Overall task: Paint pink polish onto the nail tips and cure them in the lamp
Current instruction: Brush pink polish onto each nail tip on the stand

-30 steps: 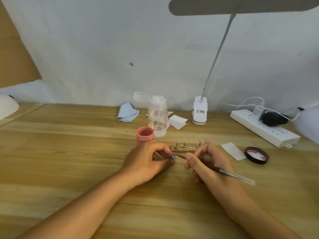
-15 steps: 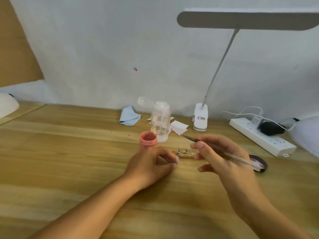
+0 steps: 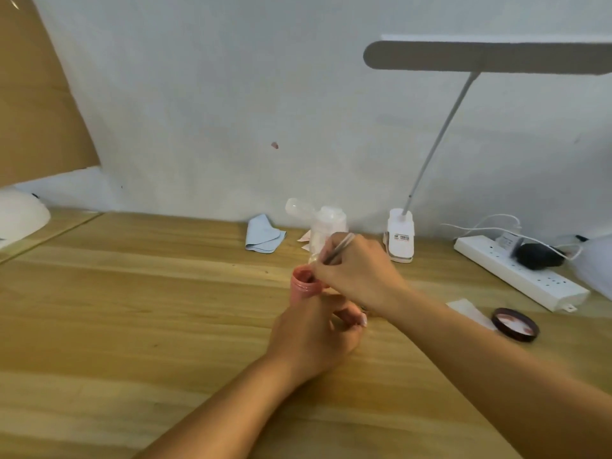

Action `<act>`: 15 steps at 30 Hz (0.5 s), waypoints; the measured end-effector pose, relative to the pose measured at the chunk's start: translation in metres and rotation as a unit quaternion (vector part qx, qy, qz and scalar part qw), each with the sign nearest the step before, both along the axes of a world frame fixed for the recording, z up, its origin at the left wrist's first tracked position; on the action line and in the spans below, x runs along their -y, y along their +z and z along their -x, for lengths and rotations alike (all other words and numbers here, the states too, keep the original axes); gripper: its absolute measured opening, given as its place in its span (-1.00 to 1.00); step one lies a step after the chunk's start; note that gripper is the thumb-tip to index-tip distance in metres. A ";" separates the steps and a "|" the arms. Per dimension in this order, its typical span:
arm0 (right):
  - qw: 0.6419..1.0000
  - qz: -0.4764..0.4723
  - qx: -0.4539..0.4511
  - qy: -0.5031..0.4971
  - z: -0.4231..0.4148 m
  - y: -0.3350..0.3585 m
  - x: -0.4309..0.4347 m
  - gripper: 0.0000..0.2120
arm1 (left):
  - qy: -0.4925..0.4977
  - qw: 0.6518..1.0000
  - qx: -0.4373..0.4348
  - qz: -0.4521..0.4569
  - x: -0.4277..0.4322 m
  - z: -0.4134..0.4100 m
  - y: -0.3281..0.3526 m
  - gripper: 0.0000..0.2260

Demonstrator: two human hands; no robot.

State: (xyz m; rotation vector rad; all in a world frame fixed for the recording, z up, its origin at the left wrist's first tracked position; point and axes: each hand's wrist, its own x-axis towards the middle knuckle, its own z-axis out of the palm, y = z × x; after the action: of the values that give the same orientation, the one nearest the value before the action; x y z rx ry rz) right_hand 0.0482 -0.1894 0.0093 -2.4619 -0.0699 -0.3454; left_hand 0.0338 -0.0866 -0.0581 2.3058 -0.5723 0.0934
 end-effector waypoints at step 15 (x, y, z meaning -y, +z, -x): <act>0.876 -0.482 0.009 0.001 0.077 -0.025 0.051 -0.89 | 0.018 0.999 -0.023 0.015 0.001 0.000 -0.004 -0.87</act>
State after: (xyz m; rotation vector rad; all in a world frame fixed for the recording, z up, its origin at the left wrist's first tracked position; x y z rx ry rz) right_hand -0.0292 -0.2402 -0.0153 -1.4618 0.0797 -0.2986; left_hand 0.0341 -0.0872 -0.0621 2.2833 -0.5040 0.0662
